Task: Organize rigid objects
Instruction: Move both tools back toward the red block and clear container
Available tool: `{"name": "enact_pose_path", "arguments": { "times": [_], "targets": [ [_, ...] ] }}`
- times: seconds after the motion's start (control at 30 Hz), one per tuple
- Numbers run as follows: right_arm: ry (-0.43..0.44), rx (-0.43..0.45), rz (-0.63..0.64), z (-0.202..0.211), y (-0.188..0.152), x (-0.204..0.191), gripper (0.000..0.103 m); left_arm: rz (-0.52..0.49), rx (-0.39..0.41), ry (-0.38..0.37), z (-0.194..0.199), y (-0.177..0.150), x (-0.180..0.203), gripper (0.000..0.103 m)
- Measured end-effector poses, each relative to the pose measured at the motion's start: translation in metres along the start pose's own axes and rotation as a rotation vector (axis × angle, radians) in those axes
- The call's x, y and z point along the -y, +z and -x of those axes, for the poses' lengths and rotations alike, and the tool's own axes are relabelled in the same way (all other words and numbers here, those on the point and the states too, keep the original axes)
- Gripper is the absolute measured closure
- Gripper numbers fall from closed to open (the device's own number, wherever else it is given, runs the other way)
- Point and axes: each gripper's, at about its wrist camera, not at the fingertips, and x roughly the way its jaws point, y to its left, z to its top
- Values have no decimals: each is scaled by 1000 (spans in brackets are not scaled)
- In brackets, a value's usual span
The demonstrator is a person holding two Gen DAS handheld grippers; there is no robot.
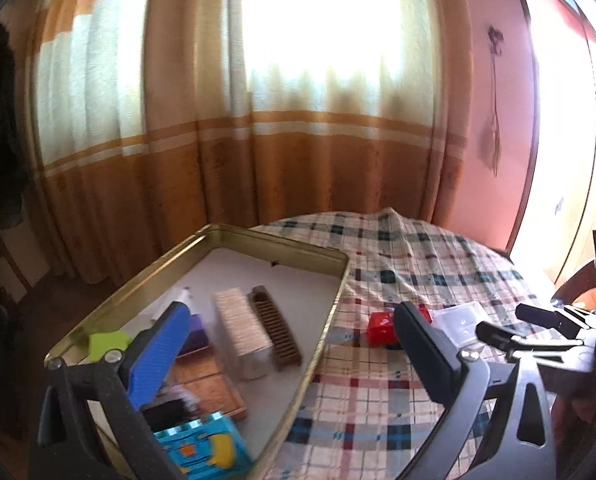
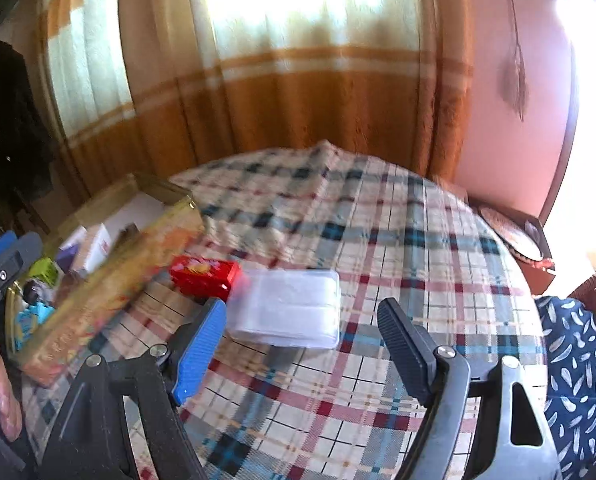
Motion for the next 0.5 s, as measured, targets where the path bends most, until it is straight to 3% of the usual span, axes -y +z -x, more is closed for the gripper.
{"name": "enact_pose_path", "arguments": {
  "times": [0.2,0.5],
  "targets": [
    [27,-88,23,-26,3,-9,23,-11,-36,4,-16,6,13,0],
    [51,-135,-5,-44,12,-12,21,-12,-83,31,-32,3,12,0]
  ]
}}
